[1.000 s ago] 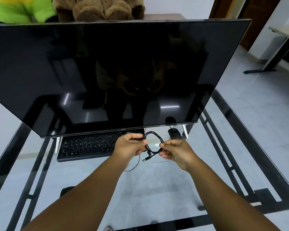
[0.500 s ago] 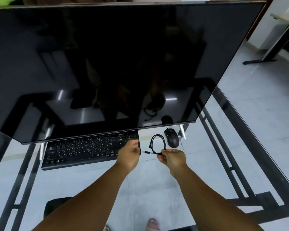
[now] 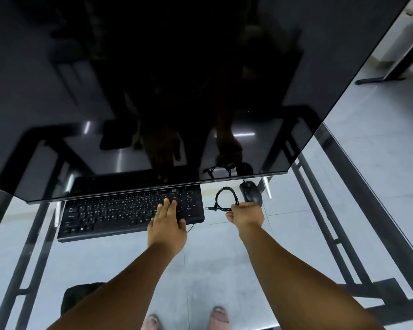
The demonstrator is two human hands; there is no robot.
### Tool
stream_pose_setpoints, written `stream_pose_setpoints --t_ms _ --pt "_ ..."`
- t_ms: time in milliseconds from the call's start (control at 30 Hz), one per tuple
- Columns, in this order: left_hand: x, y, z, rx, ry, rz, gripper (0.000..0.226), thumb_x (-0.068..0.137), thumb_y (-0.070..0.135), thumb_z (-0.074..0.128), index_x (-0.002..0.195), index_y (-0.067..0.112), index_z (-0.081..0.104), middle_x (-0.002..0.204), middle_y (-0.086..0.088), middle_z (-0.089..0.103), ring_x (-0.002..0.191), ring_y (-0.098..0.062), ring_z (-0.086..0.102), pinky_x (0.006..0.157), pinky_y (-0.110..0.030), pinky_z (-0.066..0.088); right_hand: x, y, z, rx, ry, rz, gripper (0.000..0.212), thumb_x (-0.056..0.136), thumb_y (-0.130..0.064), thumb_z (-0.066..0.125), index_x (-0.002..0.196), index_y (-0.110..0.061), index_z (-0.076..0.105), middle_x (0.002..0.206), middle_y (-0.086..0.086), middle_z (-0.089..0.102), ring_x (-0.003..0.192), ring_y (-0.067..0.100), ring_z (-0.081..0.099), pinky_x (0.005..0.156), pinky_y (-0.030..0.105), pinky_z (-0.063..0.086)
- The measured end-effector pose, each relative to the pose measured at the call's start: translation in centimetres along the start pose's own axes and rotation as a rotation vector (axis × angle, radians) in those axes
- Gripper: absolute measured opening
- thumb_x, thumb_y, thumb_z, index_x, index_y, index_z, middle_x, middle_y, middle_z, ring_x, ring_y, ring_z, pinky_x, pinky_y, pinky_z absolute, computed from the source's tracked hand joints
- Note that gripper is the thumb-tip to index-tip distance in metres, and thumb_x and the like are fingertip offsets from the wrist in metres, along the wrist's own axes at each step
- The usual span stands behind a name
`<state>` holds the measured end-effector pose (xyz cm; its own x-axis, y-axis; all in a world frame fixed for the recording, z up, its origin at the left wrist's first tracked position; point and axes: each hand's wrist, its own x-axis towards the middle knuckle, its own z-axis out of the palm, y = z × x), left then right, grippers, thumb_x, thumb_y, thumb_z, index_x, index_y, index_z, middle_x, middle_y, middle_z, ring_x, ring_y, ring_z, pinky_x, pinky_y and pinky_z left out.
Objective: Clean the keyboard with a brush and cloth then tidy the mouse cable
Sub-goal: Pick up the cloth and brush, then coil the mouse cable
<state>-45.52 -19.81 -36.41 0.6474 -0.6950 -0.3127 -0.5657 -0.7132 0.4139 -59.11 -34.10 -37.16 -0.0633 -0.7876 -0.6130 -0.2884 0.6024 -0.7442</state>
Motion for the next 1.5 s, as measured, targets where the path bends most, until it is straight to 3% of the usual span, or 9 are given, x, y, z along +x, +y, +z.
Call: stream_pose_setpoints --t_ms 167,367,733,833,967,1033,1133,1300,1500 --pt "0.0 -0.6 0.0 0.049 -0.024 0.028 0.059 0.1 0.032 0.037 0.154 0.022 0.015 0.163 0.003 -0.002 0.15 -0.016 -0.002 0.119 -0.04 0.011 0.4 0.5 0.4 -0.089 0.035 -0.059 0.016 0.078 -0.014 0.074 0.072 -0.019 0.059 0.061 -0.002 0.069 0.067 0.023 0.074 0.08 0.038 0.059" --pt "0.0 -1.2 -0.1 0.025 -0.021 0.042 0.058 0.099 0.031 0.039 0.153 0.023 0.017 0.163 0.005 0.0 0.149 -0.015 -0.001 0.119 -0.041 0.011 0.1 0.6 0.0 -0.096 0.048 -0.056 0.013 0.085 -0.02 0.07 0.091 -0.012 0.063 0.076 0.005 0.074 0.06 0.017 0.072 0.05 0.018 0.044" --pt "-3.0 -7.0 -2.5 -0.045 0.108 0.006 0.059 0.098 0.03 0.046 0.152 0.018 0.025 0.162 0.003 0.013 0.149 -0.016 0.007 0.119 -0.038 0.018 -4.2 2.6 0.6 -0.25 0.062 -0.157 0.011 0.083 -0.022 0.051 0.08 -0.021 0.061 0.076 0.002 0.069 0.073 0.026 0.071 0.054 0.027 0.047" --pt "-5.0 -10.4 -3.7 -0.081 0.137 -0.035 0.058 0.098 0.03 0.046 0.151 0.017 0.026 0.161 0.002 0.016 0.149 -0.016 0.01 0.119 -0.037 0.019 -7.3 3.5 1.9 -0.234 -0.009 -0.193 0.009 0.086 -0.018 0.053 0.082 -0.022 0.06 0.071 0.0 0.066 0.064 0.021 0.071 0.051 0.027 0.045" --pt "-7.5 -14.6 -5.0 -0.104 0.156 -0.107 0.06 0.097 0.032 0.048 0.151 0.018 0.026 0.16 0.001 0.02 0.148 -0.017 0.015 0.119 -0.038 0.019 -11.1 5.2 4.5 -0.301 -0.188 -0.24 0.007 0.086 -0.017 0.055 0.085 -0.017 0.063 0.076 0.001 0.069 0.056 0.016 0.069 0.063 0.034 0.056" --pt "-8.6 -16.4 -5.4 -0.098 0.159 -0.155 0.063 0.095 0.034 0.051 0.15 0.017 0.026 0.159 -0.001 0.023 0.147 -0.02 0.02 0.118 -0.039 0.021 -12.8 6.3 6.0 -0.332 -0.309 -0.211 0.006 0.086 -0.014 0.06 0.085 -0.009 0.064 0.075 0.009 0.07 0.051 0.017 0.065 0.058 0.03 0.056" --pt "-10.3 -19.0 -6.0 -0.106 0.182 -0.247 0.069 0.091 0.04 0.057 0.148 0.016 0.029 0.154 -0.004 0.031 0.142 -0.025 0.029 0.114 -0.044 0.03 -15.6 7.8 8.2 -0.452 -0.46 -0.185 0.02 0.085 -0.018 0.068 0.086 0.001 0.063 0.076 0.017 0.071 0.052 0.021 0.064 0.056 0.03 0.057" --pt "-12.3 -22.2 -6.2 -0.174 0.168 -0.356 0.079 0.081 0.053 0.067 0.142 0.013 0.038 0.141 -0.01 0.041 0.129 -0.03 0.042 0.106 -0.044 0.04 -18.9 10.1 10.3 -0.685 -0.611 -0.163 0.031 0.079 -0.03 0.078 0.078 -0.003 0.063 0.072 0.014 0.073 0.059 0.023 0.072 0.065 0.035 0.063" --pt "-12.8 -23.3 -6.4 -0.263 0.031 -0.405 0.062 0.071 0.054 0.077 0.113 0.015 0.052 0.107 -0.002 0.057 0.097 -0.022 0.059 0.078 -0.031 0.048 -20.0 11.4 11.8 -0.805 -0.615 -0.141 0.037 0.07 -0.027 0.086 0.083 0.003 0.069 0.073 0.016 0.073 0.064 0.026 0.074 0.066 0.036 0.063"
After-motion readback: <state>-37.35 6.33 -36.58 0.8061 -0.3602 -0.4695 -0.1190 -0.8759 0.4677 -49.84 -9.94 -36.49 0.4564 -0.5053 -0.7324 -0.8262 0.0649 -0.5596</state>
